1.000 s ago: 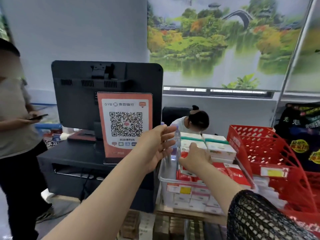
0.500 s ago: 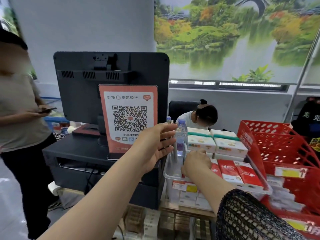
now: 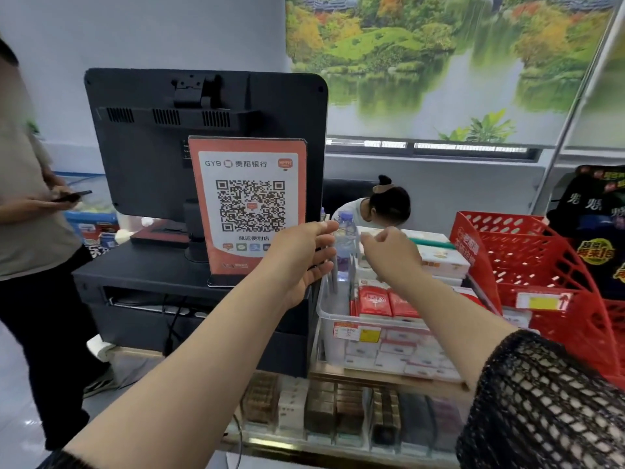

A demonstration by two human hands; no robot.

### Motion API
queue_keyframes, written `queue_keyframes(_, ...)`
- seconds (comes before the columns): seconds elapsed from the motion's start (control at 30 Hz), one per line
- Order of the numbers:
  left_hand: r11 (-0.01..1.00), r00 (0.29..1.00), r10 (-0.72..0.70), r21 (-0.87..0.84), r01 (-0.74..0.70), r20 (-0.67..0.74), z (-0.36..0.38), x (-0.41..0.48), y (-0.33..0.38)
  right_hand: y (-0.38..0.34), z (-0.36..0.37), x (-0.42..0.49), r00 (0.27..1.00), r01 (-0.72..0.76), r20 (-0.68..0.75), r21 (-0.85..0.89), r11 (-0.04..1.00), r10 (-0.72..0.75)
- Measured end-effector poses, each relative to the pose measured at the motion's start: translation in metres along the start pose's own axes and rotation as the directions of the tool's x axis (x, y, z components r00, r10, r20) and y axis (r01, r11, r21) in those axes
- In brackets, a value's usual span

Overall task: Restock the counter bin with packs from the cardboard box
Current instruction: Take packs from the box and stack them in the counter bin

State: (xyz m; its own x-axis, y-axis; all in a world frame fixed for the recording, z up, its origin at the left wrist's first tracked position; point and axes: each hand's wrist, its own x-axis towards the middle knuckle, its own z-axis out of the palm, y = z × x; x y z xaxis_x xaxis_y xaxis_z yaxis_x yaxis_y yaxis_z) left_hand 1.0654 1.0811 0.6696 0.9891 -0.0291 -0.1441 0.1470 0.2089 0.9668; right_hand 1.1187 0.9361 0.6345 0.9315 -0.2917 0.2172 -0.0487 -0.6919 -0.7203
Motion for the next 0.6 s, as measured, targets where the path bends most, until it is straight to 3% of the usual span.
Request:
queue_keyframes(0.07, 1.000, 1.000, 0.001, -0.014, -0.001, -0.017, -0.001, -0.002, 0.000, -0.008, -0.003, -0.011, 0.995, -0.093, 0.072, 0.334, 0.938, 0.073)
queue_keyframes(0.17, 1.000, 0.999, 0.009, -0.026, -0.010, -0.033, -0.002, -0.005, 0.001, -0.019, -0.008, -0.028, 0.985, -0.174, 0.117, 0.570, 0.803, 0.130)
queue_keyframes(0.33, 1.000, 0.999, 0.009, -0.015, -0.009, -0.031, -0.009, -0.019, 0.000, -0.030, -0.019, -0.062, 0.984, -0.177, 0.153, 0.714, 0.677, 0.096)
queue_keyframes(0.6, 1.000, 0.990, 0.024, 0.010, -0.022, -0.136, -0.047, -0.062, -0.027, -0.041, 0.000, -0.112, 0.982, -0.150, 0.190, 0.760, 0.633, 0.005)
